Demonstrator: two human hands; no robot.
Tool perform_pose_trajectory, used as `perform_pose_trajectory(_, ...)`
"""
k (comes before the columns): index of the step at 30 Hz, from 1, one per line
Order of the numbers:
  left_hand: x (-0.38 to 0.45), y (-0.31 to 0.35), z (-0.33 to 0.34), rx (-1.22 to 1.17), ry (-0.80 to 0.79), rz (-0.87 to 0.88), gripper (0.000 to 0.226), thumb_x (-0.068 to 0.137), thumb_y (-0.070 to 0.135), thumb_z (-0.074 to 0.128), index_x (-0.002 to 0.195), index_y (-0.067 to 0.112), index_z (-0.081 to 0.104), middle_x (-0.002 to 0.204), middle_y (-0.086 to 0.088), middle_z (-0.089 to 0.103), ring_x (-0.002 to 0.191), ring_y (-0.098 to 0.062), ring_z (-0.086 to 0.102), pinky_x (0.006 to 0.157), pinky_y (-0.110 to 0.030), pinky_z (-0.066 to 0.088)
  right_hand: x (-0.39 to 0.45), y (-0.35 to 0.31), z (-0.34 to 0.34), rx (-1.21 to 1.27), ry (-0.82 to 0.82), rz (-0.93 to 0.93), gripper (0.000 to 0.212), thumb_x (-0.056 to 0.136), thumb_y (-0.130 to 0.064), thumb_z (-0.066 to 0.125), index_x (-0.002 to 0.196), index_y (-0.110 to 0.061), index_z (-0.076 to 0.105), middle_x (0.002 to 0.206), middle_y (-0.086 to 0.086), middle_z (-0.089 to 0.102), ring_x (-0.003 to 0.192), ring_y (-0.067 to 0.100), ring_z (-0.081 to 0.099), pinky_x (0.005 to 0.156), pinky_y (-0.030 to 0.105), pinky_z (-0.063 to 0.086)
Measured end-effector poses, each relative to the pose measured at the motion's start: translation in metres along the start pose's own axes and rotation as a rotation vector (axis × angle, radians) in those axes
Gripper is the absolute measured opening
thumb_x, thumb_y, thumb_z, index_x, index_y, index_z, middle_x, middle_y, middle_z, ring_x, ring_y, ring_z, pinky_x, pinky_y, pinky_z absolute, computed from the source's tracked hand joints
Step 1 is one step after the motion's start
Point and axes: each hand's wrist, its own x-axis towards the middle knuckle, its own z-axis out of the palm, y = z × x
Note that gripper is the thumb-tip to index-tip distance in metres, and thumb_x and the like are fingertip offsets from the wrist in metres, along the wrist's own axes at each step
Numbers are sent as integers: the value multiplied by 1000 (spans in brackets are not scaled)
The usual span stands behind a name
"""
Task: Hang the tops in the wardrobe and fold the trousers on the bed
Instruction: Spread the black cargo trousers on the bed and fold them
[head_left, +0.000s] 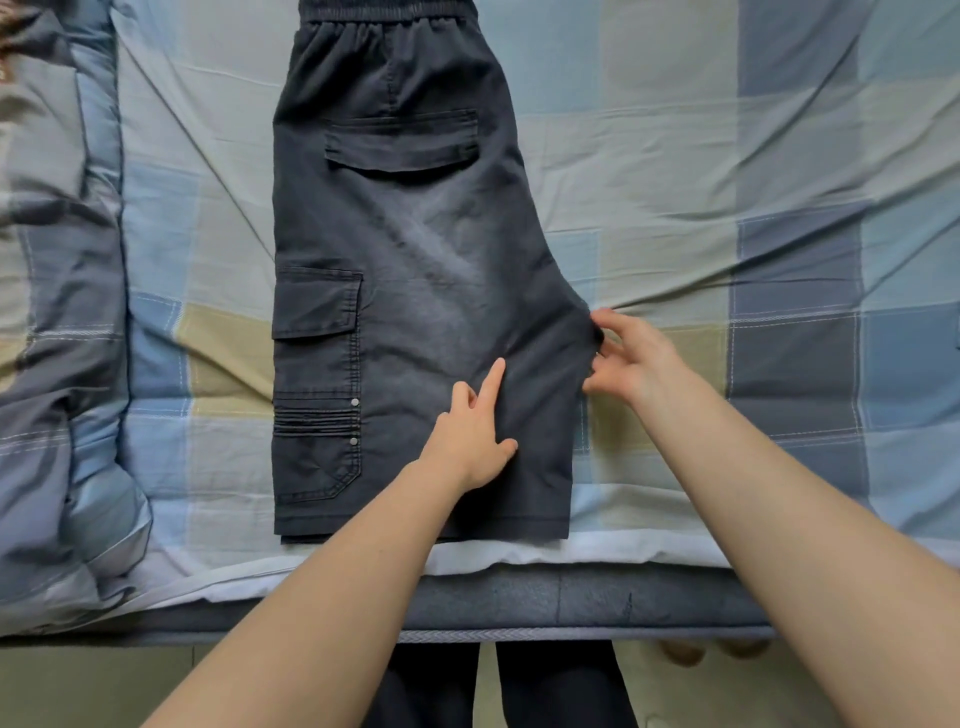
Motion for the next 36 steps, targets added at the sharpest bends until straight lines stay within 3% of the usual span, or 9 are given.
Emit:
perform_pose_trajectory(5, 4, 2, -3, 1, -37, -29, 97, 92, 27, 60, 150, 42, -16, 132, -6, 25, 95, -32, 57, 95, -43, 48, 9, -22, -42, 155, 212, -181, 24, 93, 0, 51, 88, -23, 52, 81, -5, 59, 68, 8, 56, 74, 27, 44)
perform_pose_trajectory(8, 1, 8, 2, 80, -26, -28, 94, 93, 26, 56, 149, 47, -17, 135, -9, 23, 95, -30, 51, 89, -41, 50, 12, -20, -40, -413, 182, -345, 28, 88, -21, 66, 113, -14, 57, 78, -3, 55, 61, 9, 52, 58, 21, 45)
perform_pose_trajectory(11, -6, 16, 19, 324, 25, 35, 88, 95, 34, 52, 148, 50, -17, 140, -12, 19, 103, -30, 40, 82, -41, 47, 19, -9, -24, -939, 101, -450, 60, 79, -42, 74, 126, -14, 49, 106, 2, 53, 88, 14, 56, 79, 29, 50)
perform_pose_trajectory(13, -11, 18, 34, 481, 72, 119, 83, 95, 37, 49, 150, 47, -12, 141, -11, 20, 110, -31, 37, 82, -40, 42, 24, -12, -17, -1088, 114, -512, 40, 81, -34, 74, 110, -15, 55, 112, 9, 56, 92, 17, 57, 82, 29, 49)
perform_pose_trajectory(15, -15, 21, 47, 589, 84, 209, 78, 96, 35, 46, 152, 42, -7, 143, -11, 20, 114, -31, 35, 84, -39, 36, 25, -24, -14, -1096, 94, -477, 12, 87, -17, 68, 85, -16, 56, 93, 14, 58, 64, 15, 51, 58, 24, 42)
perform_pose_trajectory(18, -14, 31, 60, 596, 50, 277, 70, 97, 34, 45, 154, 32, 4, 145, -10, 21, 119, -32, 33, 88, -40, 35, 23, -40, -20, -1056, 86, -419, 11, 91, -12, 60, 81, -14, 57, 81, 10, 56, 57, 12, 49, 54, 24, 39)
perform_pose_trajectory(22, -7, 51, 59, 80, 163, 186, 46, 93, 36, 53, 134, 21, 37, 127, -3, 36, 106, -26, 47, 77, -38, 45, 11, -40, -15, -1067, -45, -422, 11, 93, -17, 55, 83, -15, 52, 81, 4, 59, 67, 12, 60, 75, 30, 55)
perform_pose_trajectory(26, 3, 67, 41, -481, 277, -52, 62, 85, 47, 66, 131, 24, 31, 129, 4, 39, 103, -21, 55, 77, -42, 50, -6, -27, 1, -1175, -186, -510, 16, 90, -10, 61, 101, -12, 49, 77, 4, 56, 62, 16, 59, 72, 34, 57)
perform_pose_trajectory(36, 14, 22, 4, -1071, 336, -384, 14, 88, 26, 63, 90, 12, 67, 88, -10, 69, 80, -24, 60, 66, -34, 49, -14, 27, 75, -1471, -267, -733, 12, 84, -6, 61, 78, -15, 56, 65, -1, 63, 60, 17, 63, 62, 27, 52)
